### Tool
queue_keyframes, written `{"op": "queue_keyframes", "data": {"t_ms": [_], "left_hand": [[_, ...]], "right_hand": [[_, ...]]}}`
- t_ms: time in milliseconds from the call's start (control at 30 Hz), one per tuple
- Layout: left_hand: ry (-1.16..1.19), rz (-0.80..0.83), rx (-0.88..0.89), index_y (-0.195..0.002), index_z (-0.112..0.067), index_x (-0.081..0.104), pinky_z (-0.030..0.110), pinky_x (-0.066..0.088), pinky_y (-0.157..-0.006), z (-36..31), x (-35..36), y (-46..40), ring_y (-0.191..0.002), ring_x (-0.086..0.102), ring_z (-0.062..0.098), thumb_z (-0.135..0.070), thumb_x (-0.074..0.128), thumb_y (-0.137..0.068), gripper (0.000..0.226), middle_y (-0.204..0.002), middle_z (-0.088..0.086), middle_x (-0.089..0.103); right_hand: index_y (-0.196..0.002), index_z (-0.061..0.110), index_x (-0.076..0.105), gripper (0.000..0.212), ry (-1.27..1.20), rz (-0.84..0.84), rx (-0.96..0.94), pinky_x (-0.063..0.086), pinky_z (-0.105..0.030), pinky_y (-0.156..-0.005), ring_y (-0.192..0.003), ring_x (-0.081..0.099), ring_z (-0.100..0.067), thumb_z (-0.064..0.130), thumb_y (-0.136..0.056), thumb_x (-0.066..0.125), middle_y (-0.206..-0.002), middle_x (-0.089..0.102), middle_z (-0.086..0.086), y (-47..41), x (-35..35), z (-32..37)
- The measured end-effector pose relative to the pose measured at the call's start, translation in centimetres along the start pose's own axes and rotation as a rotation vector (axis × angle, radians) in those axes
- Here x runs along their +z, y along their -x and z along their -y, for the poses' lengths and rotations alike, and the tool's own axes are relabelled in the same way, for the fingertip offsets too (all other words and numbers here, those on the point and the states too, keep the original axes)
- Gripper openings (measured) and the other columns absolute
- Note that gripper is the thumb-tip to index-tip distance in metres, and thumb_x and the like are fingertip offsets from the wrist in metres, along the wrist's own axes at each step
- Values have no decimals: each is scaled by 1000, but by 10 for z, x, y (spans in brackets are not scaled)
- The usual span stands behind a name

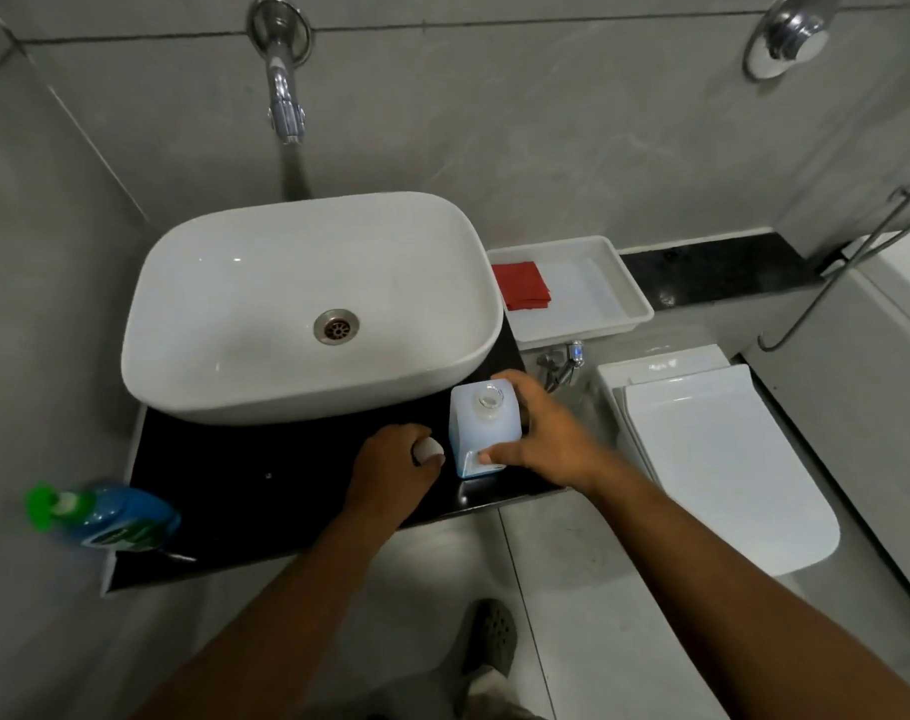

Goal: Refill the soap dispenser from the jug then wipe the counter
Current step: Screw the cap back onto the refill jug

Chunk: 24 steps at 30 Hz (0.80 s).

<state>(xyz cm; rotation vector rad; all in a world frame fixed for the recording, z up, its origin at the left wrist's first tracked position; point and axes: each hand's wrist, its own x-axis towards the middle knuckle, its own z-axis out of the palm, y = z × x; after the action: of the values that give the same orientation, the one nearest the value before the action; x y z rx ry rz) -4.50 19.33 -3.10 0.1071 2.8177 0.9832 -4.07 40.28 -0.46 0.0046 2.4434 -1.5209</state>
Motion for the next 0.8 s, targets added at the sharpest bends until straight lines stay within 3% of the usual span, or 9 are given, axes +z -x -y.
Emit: {"op": "queue_keyframes", "data": {"t_ms": [100,167,233,300,433,567,667,733,800], "left_hand": [[196,-206,0,-101,-23,69,22,49,-79,-16,-29,14,-86,65,14,-32,76,-74,29,-96,-3,70],[225,-258,127,-95,-26,68,13,45,-69,-38,-46,17,-75,62,5,-38,74,-74,25,-87,-10,68],[161,-246,280,-98,-21,68,8,39,-68,-62,-53,12,-73,58,4,-40,72,-77,29,-89,-9,66],[43,-173,368,-106,-15,67,16,42,-75,-82,-52,3,-82,57,10,-39,69,-82,35,-98,1,68],[-119,-26,359,-103,-15,66,29,43,-80,-98,-45,-9,-94,59,23,-40,65,-84,31,-105,8,63],[-84,69,464,-105,-18,69,28,44,-82,-92,-51,-18,-98,59,23,-28,66,-85,22,-107,7,66],[-70,142,531,-124,-15,62,19,37,-96,-81,-57,-20,-113,60,21,-14,67,-85,39,-124,7,65],[-121,103,527,-133,-15,53,22,33,-100,-76,-59,-19,-120,55,20,-23,70,-83,54,-135,5,58],[-182,33,483,-131,-16,53,29,41,-96,-77,-55,-19,-114,55,19,-49,69,-77,65,-130,5,59]], "right_hand": [[-116,50,41,77,7,7,-7,57,-24,-78,-103,61,-9,25,-60,88,-112,58,15,0,-1,2],[-116,50,41,76,19,12,-7,57,-25,-77,-105,60,-9,25,-61,88,-113,57,15,1,-1,3],[-117,50,40,75,33,24,-5,58,-23,-74,-103,59,-10,28,-62,87,-113,55,16,0,-2,4],[-114,58,35,75,72,28,3,53,-15,-67,-100,57,-7,33,-63,85,-112,52,20,0,-3,6],[-108,68,28,78,97,2,16,46,-5,-57,-95,55,-1,32,-66,84,-107,49,28,0,-2,7],[-117,57,29,78,108,-14,4,47,-11,-69,-98,54,-3,34,-67,83,-109,48,27,-1,0,4],[-126,44,34,79,97,8,-8,53,-23,-82,-106,55,-11,32,-66,84,-118,52,15,-2,-1,2],[-129,40,35,80,97,8,-19,53,-30,-88,-110,54,-13,31,-66,84,-122,52,11,-2,-2,2],[-128,39,35,78,96,7,-32,51,-28,-88,-111,53,-13,31,-68,84,-122,51,11,-3,-2,3]]}}
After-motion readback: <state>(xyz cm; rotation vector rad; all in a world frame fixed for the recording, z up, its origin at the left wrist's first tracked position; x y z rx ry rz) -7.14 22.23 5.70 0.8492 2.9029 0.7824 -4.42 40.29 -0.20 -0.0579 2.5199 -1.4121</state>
